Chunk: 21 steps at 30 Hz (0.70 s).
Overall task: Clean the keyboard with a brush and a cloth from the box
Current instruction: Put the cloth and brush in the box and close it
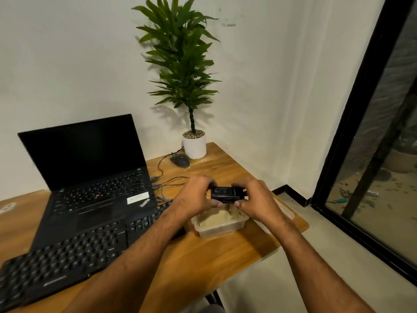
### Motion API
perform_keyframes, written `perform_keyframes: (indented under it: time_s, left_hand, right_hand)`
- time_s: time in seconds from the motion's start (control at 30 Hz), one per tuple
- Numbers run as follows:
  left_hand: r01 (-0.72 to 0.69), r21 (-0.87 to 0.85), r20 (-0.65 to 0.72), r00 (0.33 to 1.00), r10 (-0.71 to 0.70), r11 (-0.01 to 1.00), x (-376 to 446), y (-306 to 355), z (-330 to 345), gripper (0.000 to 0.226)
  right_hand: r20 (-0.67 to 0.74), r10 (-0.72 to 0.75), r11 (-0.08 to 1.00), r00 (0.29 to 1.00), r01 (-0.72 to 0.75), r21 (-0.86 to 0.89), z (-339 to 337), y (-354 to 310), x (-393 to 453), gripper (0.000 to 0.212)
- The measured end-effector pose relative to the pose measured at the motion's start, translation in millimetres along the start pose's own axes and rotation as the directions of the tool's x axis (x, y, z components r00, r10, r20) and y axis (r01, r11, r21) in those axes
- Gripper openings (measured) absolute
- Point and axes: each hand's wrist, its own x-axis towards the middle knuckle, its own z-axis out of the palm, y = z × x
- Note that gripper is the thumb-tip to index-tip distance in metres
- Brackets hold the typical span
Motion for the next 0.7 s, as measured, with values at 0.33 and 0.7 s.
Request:
perform_keyframes:
  time_s: [0.33, 0.7]
  left_hand:
    - [0.123, -0.008, 0.084, 0.989, -0.122, 0.992, -33, -16, 20, 0.035]
    - [0.14, 0.148, 0.114, 0.981, -0.157, 0.979, -24, -13, 31, 0.035]
  right_hand:
    - [0.157, -0.079, 0.984, 0.984, 0.102, -0.144, 24, -15, -4, 0.039]
    - [0.235, -0.092, 0.966, 0.968, 0.144, -0.214, 36, -14, 8, 0.026]
